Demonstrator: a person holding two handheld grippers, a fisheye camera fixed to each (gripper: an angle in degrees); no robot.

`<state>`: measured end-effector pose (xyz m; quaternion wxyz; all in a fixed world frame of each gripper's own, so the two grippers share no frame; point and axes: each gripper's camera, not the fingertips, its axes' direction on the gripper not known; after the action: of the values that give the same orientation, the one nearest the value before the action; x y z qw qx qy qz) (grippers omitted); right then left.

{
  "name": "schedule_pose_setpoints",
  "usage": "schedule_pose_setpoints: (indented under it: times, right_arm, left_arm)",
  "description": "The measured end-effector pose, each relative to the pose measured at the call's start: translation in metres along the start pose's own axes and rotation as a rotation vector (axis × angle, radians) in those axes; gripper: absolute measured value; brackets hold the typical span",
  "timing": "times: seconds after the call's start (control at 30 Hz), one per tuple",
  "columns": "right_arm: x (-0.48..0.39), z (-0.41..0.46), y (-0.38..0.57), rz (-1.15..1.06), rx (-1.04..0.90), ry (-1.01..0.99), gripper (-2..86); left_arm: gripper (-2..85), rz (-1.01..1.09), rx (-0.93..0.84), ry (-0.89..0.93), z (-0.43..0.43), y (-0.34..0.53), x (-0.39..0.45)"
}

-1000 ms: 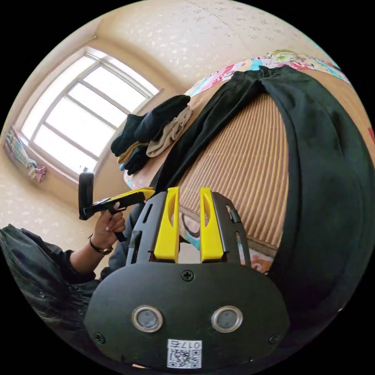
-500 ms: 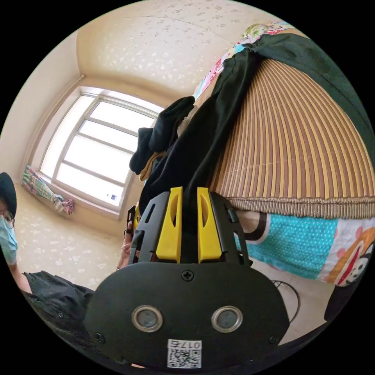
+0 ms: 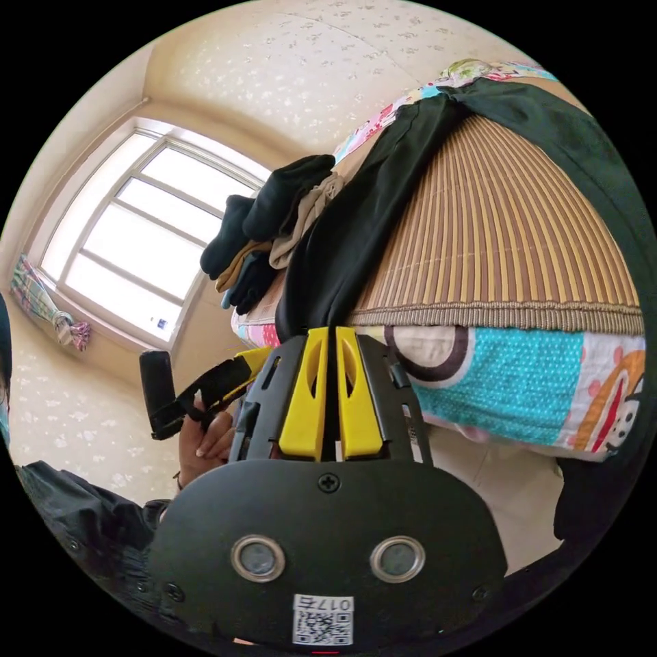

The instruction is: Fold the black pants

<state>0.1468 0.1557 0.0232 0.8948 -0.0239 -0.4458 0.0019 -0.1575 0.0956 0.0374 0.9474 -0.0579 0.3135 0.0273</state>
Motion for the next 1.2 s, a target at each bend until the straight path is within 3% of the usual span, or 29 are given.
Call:
schedule_pose_setpoints:
  times: [0.07, 0.2, 0.27, 0.37, 0.43, 0.5, 0.63, 0.73, 0.9, 1.0, 1.13, 1.2]
  right_arm:
    - [-0.004, -0.006, -0.004, 0.005, -0.029, -0.004, 2.4]
    - [-0.005, -0.055, -0.004, 0.020, 0.064, -0.162, 1.5]
    - [-0.007, -0.080, -0.006, -0.001, 0.065, -0.205, 1.3]
    - [-0.011, -0.093, -0.014, -0.005, -0.144, -0.037, 1.3]
    - [-0.016, -0.094, -0.007, -0.004, -0.247, 0.186, 1.6]
    - [-0.022, -0.107, 0.001, -0.014, -0.204, 0.283, 2.1]
    - [-0.015, -0.171, 0.016, 0.115, 0.066, 0.448, 6.2]
    - [0.005, -0.193, 0.024, 0.236, 0.084, 0.574, 8.5]
    - [0.025, -0.188, 0.043, 0.291, 0.034, 0.553, 11.1]
    - [0.007, -0.179, 0.051, 0.238, 0.062, 0.521, 11.9]
    - [-0.006, -0.145, 0.045, 0.222, -0.029, 0.762, 12.0]
    - [-0.005, -0.151, 0.048, 0.244, 0.028, 0.739, 12.2]
  left_arm:
    - [4.5, 0.015, -0.010, 0.032, 0.002, 0.002, -0.007]
    - [0.8, 0.126, 0.013, 0.593, -0.052, 0.004, -0.042]
    - [0.5, 0.110, -0.018, 0.706, -0.073, 0.007, -0.067]
    - [0.3, -0.060, -0.136, 0.548, -0.088, 0.017, -0.112]
    - [1.4, -0.143, -0.070, 0.251, -0.110, 0.035, -0.123]
    - [4.0, -0.158, 0.024, 0.157, -0.122, 0.047, -0.115]
    - [6.8, 0.021, 0.112, 0.334, -0.100, 0.060, -0.060]
    - [7.1, 0.193, 0.058, 0.411, -0.051, 0.072, -0.006]
    - [10.1, 0.246, -0.133, 0.154, 0.033, 0.097, 0.028]
    - [10.4, 0.277, -0.145, 0.193, 0.041, 0.120, 0.033]
    - [10.0, 0.385, -0.152, 0.213, 0.046, 0.147, 0.054]
    - [10.0, 0.409, -0.163, 0.223, 0.050, 0.156, 0.060]
